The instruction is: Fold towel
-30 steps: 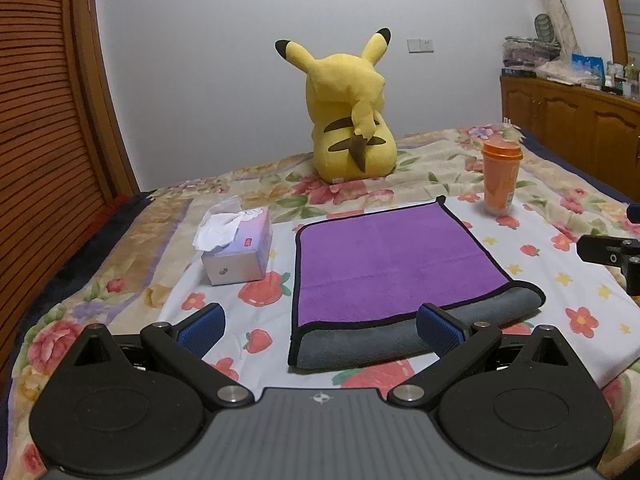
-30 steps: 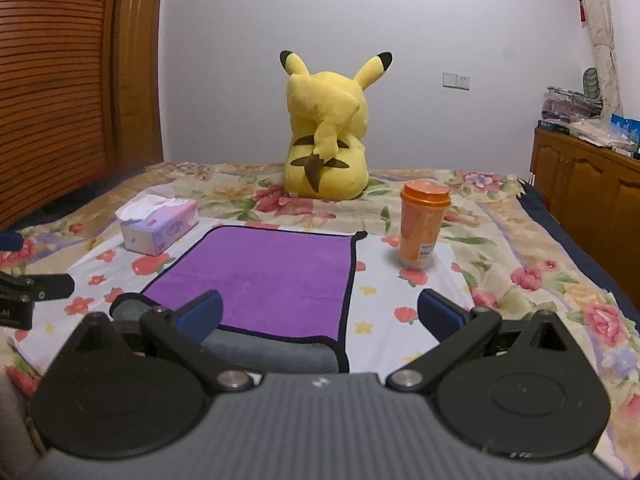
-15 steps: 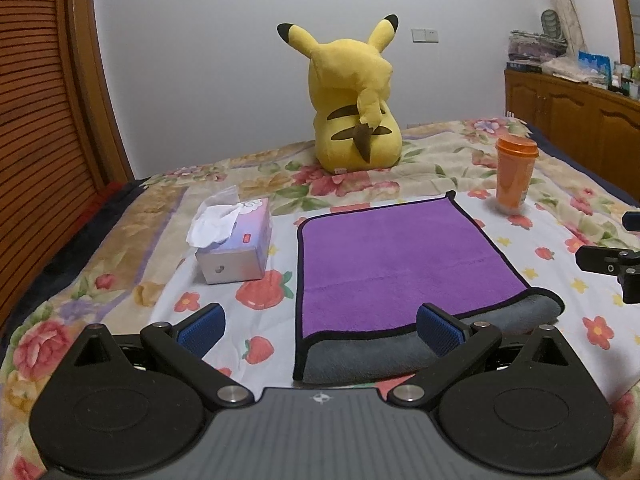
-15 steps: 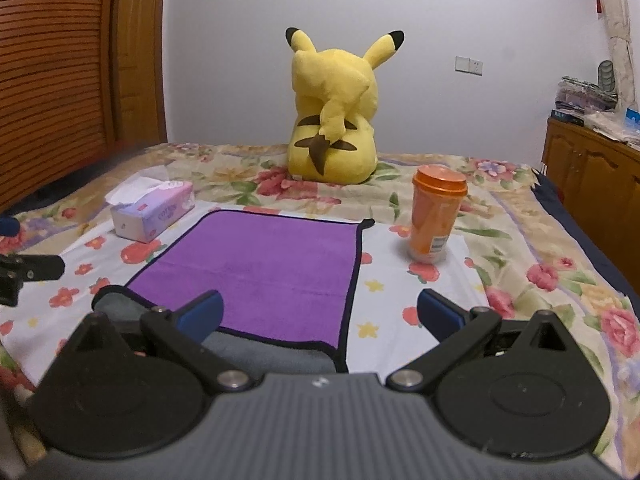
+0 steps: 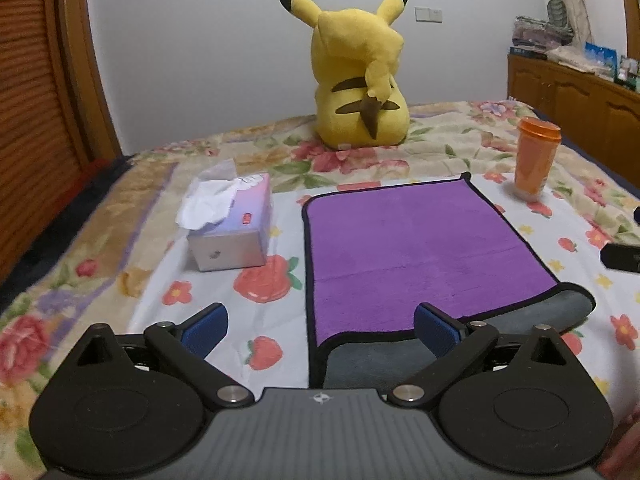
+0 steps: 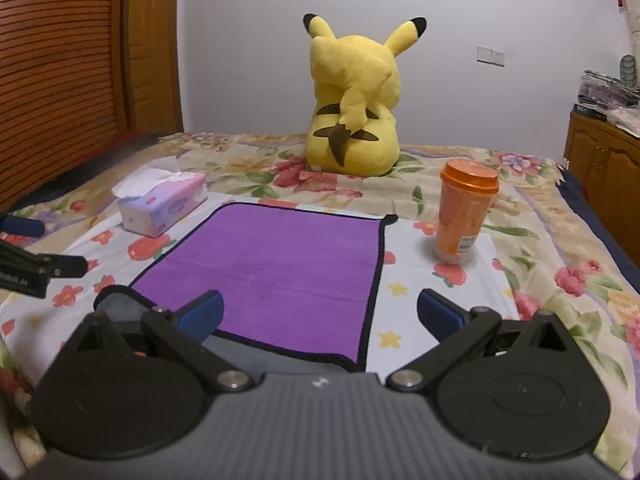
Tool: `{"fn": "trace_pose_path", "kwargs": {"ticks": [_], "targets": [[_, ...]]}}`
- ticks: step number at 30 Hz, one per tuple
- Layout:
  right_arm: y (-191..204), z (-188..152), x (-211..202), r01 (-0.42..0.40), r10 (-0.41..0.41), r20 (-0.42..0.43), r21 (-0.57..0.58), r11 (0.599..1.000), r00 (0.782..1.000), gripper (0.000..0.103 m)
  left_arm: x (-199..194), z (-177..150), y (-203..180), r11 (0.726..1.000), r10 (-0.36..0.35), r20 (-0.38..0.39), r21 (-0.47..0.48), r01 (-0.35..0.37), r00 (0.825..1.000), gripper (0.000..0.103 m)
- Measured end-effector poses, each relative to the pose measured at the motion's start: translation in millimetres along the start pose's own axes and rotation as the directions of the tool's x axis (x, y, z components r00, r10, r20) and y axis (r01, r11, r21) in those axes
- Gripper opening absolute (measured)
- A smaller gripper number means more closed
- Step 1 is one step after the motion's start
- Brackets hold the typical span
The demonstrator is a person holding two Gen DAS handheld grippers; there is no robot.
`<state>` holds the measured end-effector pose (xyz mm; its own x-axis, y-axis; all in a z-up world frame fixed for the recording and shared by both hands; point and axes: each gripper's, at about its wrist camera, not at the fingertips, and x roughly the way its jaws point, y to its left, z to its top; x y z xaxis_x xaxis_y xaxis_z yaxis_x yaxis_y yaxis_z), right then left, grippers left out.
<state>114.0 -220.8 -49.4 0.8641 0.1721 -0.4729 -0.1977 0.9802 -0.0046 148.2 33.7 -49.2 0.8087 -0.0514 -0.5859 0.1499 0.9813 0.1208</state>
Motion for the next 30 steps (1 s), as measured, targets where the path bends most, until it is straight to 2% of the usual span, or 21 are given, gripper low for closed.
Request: {"fn": "trace_pose_path", "kwargs": {"ticks": [6,11,17,22,24,26,30], "targets": [[-0.9,-0.7,11.6,-0.007,0.006,-0.026,-0.010,1.000,1.000,0.103,16.5,1.5,5.0,1.000,-0.026,-0.021,0.007,0.026,0.999,0.099],[-2.4,-1.6,21.7,-0.011,0.011,-0.044,-0.013,1.000,0.999,0.103,33.9,-2.1,9.0,0.998,-0.051,-0.072,0.022,0.052,0.996,0.096],[-3.7,-5.2,32.6,-0.019,0.018,-0.083,-0.014,1.000,0.996,0.102,54.7,-8.4,13.1,0.996,-0.078,-0.133,0.031,0.083,0.988,0.090],[-4.6,-10.4,41.3,-0.028,0.027,-0.134,-0.005,1.000,0.991,0.102,68.7,-13.7,12.6,0.992,-0.111,-0.191,0.042,0.121,0.975,0.077],[-5.6,-12.6,46.0,-0.028,0.028,-0.159,0.000,1.000,0.987,0.102,73.1,-15.7,11.6,0.991,-0.113,-0.206,0.048,0.125,0.972,0.076],[-5.8,-15.0,49.9,-0.026,0.026,-0.181,0.002,1.000,0.983,0.092,76.6,-17.2,11.4,0.990,-0.119,-0.220,0.048,0.132,0.968,0.075],[-7.4,-19.0,56.6,-0.037,0.040,-0.221,0.015,0.999,0.974,0.090,80.0,-20.2,12.0,0.990,-0.124,-0.242,0.039,0.138,0.962,0.071]]}}
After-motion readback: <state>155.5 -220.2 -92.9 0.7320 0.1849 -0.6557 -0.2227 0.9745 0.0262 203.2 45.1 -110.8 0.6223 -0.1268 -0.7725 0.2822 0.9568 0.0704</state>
